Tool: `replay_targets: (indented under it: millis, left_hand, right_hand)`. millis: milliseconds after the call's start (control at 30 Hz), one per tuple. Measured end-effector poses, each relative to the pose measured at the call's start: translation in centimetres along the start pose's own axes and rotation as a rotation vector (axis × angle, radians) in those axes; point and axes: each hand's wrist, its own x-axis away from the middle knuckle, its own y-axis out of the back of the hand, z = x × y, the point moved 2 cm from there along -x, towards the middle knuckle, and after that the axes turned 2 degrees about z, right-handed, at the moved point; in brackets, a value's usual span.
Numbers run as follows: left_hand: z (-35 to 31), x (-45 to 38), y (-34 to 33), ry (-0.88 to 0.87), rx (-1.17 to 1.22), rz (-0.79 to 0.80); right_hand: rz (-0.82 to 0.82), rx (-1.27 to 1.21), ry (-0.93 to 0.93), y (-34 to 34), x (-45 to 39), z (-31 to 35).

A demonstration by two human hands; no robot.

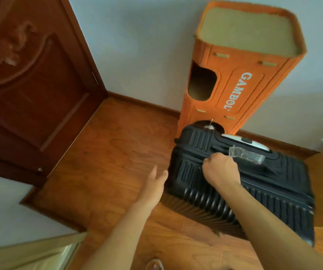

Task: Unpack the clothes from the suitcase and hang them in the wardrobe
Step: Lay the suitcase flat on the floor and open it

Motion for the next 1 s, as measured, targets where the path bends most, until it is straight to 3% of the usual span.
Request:
replay_targets:
  millis: [67,167,300,433,600,700,767,867,933,1000]
  left_hand:
    - [1.5,-1.4,-0.4,-0.029,0.045,0.133]
    - [4.0,-1.5,-1.7,-0.05,0.092,0.148]
    - [6.5,-0.4,-2.4,-0.039,0.162,0.223]
    - [10.9,1.8,-3.1,0.163,0.559,0.406]
    - [16.6,3.0,1.2,0.381,0.57,0.218]
    - [18.0,2.3,4.0,0.433,0.642,0.121]
    - [16.5,1.7,3.8,0.434,0.661,0.128]
    - [10.3,1.1,0.2,0.262,0.532,0.213]
    - [5.5,1.7,-3.6,-0.018,0.26,0.141]
    - [0.6,3.0,-7.4,-0.349,-0.08,-0.069]
  right_hand:
    - [0.015,0.058,0.041,-0.9,-1.4,4.3]
    - [0.07,0.161,0.073,-2.4,-2.8,9.9]
    - [0.141,0.561,0.157,-6.6,-2.4,13.9]
    - [0.236,0.823,0.179,-13.3,-0.8,12.4]
    - [0.401,1.023,0.191,-17.1,2.7,9.0]
    - [0.468,0.87,0.242,-15.2,5.3,7.9]
    - [0.357,0.665,0.428,-11.9,7.6,6.3]
    - [-0.1,0.317,0.653,-4.7,10.0,0.9]
    - [-0.358,0.17,0.559,-0.1,9.9,-4.6]
    - [-0.519,0.085,0.28,3.6,8.3,-10.5]
